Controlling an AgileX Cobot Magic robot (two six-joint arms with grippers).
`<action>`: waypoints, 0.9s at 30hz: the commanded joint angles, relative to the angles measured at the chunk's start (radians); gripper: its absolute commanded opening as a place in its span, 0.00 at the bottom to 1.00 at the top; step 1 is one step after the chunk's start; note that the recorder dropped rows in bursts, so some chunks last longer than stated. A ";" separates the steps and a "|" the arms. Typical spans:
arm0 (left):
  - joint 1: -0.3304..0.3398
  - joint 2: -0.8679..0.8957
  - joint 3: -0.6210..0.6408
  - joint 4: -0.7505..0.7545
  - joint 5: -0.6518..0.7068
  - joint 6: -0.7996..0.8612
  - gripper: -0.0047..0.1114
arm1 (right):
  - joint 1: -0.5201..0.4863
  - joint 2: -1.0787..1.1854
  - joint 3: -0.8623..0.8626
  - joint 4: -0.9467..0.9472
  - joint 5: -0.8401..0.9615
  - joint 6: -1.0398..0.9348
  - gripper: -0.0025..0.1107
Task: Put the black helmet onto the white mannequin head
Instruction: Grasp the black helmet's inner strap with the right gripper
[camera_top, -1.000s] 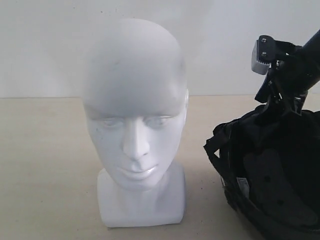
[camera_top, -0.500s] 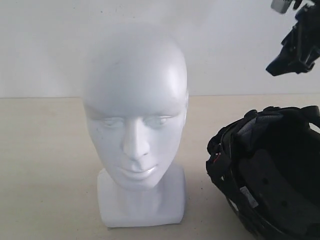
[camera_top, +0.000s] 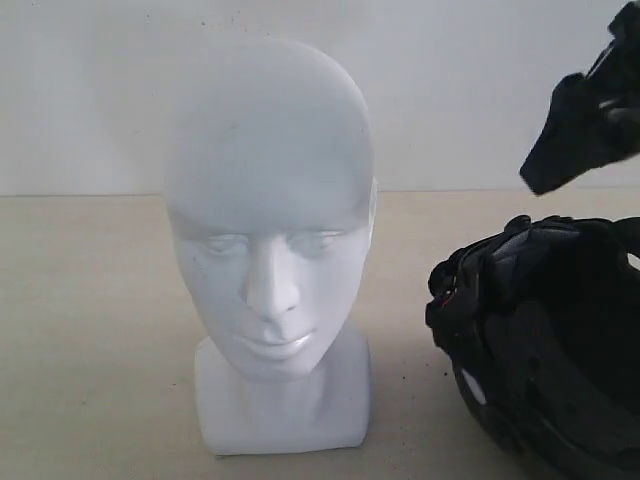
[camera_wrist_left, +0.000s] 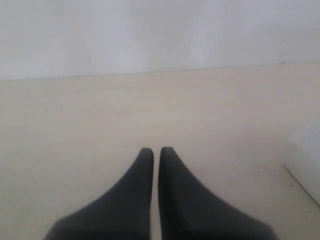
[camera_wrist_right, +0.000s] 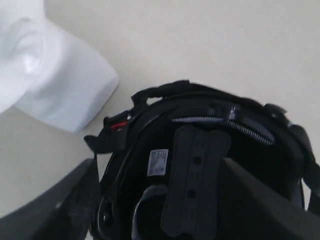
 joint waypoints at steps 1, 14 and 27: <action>-0.009 0.003 -0.004 -0.010 -0.005 -0.001 0.08 | 0.166 -0.068 0.116 -0.153 0.012 0.235 0.65; -0.009 0.003 -0.004 -0.010 -0.005 -0.001 0.08 | 0.623 -0.085 0.455 -0.599 -0.020 0.798 0.64; -0.009 0.003 -0.004 -0.010 -0.005 -0.001 0.08 | 0.634 0.006 0.557 -0.628 -0.283 0.940 0.64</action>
